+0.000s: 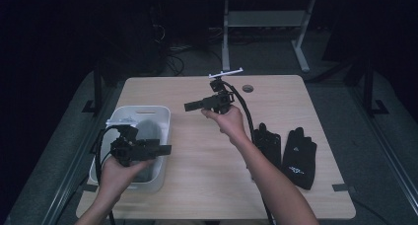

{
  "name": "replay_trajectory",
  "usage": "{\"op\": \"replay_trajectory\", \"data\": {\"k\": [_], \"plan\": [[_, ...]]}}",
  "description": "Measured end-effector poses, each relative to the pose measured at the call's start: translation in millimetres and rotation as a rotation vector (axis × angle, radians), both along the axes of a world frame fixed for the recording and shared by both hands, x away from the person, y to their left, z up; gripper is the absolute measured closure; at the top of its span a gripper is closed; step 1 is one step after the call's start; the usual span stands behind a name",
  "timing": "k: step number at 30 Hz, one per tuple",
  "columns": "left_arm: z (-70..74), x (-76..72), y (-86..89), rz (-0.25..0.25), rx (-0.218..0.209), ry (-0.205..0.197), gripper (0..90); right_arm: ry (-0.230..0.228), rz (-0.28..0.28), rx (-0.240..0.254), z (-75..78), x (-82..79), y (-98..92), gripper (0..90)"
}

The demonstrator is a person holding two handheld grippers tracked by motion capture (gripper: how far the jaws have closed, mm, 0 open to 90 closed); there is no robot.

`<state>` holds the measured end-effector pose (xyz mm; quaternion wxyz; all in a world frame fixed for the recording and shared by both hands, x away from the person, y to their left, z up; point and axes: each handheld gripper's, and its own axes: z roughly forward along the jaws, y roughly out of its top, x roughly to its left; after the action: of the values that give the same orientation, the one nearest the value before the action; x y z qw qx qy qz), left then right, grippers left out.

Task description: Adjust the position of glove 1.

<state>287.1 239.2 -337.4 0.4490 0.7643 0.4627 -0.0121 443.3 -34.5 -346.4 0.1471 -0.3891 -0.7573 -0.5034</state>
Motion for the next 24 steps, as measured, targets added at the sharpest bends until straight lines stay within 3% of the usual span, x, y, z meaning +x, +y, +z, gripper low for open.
{"op": "replay_trajectory", "data": {"k": [24], "plan": [[-8.6,8.1,-60.9,-0.103,-0.017,0.017,25.3,0.013,-0.069,-0.005,-8.2,-15.1,-75.6,41.2]]}}
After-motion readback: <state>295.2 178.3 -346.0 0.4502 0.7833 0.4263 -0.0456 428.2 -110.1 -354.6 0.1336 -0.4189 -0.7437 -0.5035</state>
